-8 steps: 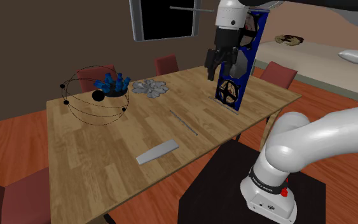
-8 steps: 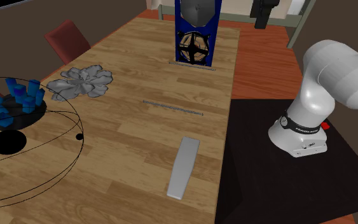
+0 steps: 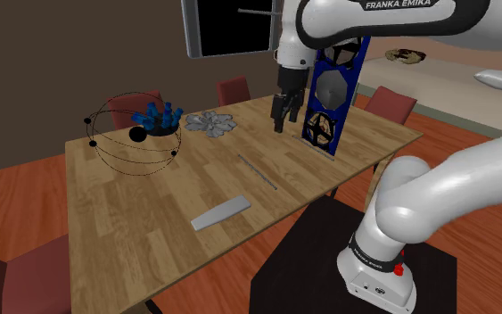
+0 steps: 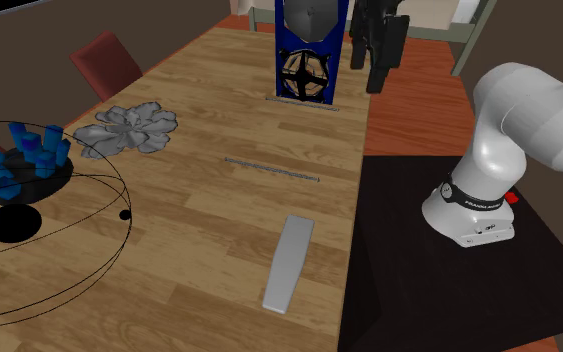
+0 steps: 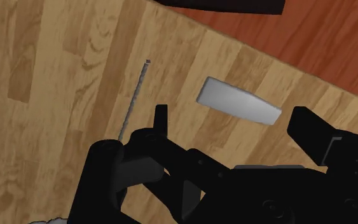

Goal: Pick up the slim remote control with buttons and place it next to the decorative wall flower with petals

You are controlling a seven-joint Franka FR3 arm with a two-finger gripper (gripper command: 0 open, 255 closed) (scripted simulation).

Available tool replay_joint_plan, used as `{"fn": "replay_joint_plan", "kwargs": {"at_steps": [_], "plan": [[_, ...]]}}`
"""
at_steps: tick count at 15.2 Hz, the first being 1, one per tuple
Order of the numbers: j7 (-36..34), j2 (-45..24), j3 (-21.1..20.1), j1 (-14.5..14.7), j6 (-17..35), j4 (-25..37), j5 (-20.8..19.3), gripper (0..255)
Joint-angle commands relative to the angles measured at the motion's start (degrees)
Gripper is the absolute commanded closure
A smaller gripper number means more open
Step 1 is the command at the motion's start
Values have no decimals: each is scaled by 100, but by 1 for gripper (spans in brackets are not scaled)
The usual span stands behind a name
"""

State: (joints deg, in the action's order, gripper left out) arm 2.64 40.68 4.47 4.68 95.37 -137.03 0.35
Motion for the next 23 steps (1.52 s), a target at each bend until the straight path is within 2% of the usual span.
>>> {"fn": "replay_joint_plan", "kwargs": {"at_steps": [1,13,23], "plan": [[425,-235,50,168,393,-144,-48,0],[2718,-2106,156,1132,2667,-523,-137,0],[4502,-3868,-69,1771,4375,-418,-100,0]]}}
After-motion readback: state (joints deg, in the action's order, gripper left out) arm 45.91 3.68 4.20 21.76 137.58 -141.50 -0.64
